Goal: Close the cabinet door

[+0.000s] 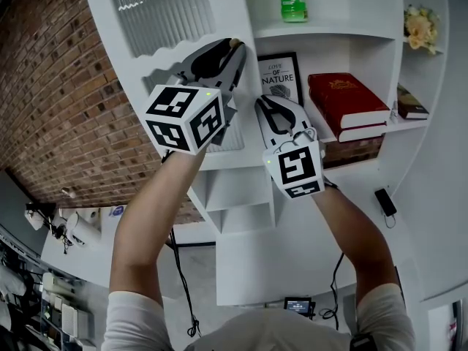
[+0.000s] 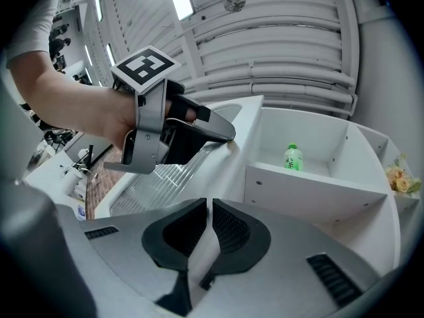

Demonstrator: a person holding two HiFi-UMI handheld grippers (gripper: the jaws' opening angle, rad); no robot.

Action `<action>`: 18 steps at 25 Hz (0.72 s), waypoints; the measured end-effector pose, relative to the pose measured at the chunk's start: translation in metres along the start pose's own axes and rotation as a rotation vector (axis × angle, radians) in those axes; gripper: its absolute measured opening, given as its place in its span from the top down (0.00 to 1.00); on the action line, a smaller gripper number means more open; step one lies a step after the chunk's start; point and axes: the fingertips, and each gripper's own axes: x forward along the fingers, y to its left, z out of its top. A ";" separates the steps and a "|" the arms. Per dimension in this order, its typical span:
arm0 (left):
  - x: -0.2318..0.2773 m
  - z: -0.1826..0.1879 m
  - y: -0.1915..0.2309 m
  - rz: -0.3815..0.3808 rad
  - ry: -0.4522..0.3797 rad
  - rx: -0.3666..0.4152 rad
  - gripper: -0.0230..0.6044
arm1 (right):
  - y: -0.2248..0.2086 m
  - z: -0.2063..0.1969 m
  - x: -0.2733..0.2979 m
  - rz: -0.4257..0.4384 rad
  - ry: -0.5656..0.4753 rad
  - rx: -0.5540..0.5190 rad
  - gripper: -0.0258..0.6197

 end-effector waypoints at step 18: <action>0.016 -0.014 0.013 0.006 0.027 -0.011 0.83 | -0.008 -0.016 0.023 -0.013 0.027 -0.001 0.91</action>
